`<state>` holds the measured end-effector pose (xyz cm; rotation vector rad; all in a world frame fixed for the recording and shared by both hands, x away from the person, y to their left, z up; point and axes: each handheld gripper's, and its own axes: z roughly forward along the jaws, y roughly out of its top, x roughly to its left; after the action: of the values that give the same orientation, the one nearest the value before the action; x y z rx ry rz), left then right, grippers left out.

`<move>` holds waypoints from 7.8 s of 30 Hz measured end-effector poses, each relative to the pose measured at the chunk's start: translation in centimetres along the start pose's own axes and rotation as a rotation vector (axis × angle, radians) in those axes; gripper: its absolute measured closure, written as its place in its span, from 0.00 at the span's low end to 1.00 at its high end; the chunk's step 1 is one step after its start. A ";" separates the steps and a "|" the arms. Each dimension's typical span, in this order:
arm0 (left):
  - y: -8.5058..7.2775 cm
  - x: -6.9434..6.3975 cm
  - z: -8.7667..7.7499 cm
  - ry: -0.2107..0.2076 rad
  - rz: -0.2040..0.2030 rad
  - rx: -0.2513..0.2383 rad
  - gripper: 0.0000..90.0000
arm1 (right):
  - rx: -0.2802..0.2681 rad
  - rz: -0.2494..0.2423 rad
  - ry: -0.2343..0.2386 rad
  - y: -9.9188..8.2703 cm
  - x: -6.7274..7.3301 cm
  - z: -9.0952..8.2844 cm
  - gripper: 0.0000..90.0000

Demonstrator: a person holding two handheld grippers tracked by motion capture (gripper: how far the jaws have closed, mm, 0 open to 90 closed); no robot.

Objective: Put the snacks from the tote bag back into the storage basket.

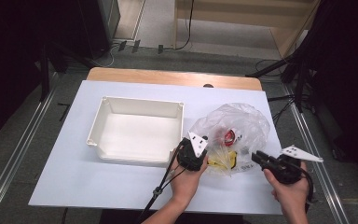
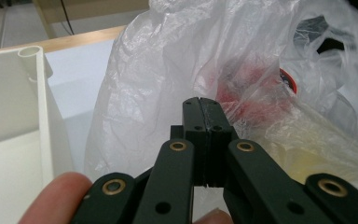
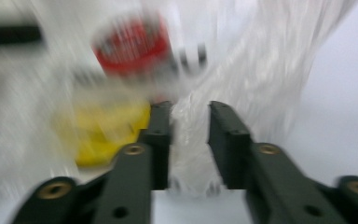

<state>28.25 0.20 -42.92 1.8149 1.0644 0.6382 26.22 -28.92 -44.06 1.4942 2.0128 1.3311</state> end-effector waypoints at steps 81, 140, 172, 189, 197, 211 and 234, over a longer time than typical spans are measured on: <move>-4.8 -1.2 1.8 0.099 0.109 0.252 1.00 | 0.171 -0.125 -0.149 6.7 -3.1 15.9 1.00; -4.9 -0.2 0.1 0.006 0.077 0.162 0.77 | 0.087 -0.034 -0.058 7.3 -3.3 14.5 0.90; -4.7 4.7 -6.1 -0.219 -0.015 -0.022 0.44 | -0.090 -0.063 -0.029 1.3 0.2 4.8 0.54; -7.8 11.5 -9.2 -0.204 -0.100 -0.040 0.29 | -0.062 -0.095 -0.030 1.5 1.1 5.3 0.46; -8.1 14.5 -10.6 -0.153 -0.126 -0.066 0.28 | -0.053 -0.121 -0.016 1.6 1.6 5.3 0.41; -9.0 17.9 -12.7 -0.061 -0.116 -0.068 0.18 | -0.014 -0.157 -0.013 1.9 2.9 6.2 0.30; -10.6 21.9 -15.9 -0.029 -0.135 -0.084 0.15 | 0.101 -0.188 -0.051 2.9 4.9 9.9 0.23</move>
<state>22.54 28.65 -45.37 1.6600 1.1140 0.5660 32.81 -19.66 -45.55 1.3275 2.1552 1.1216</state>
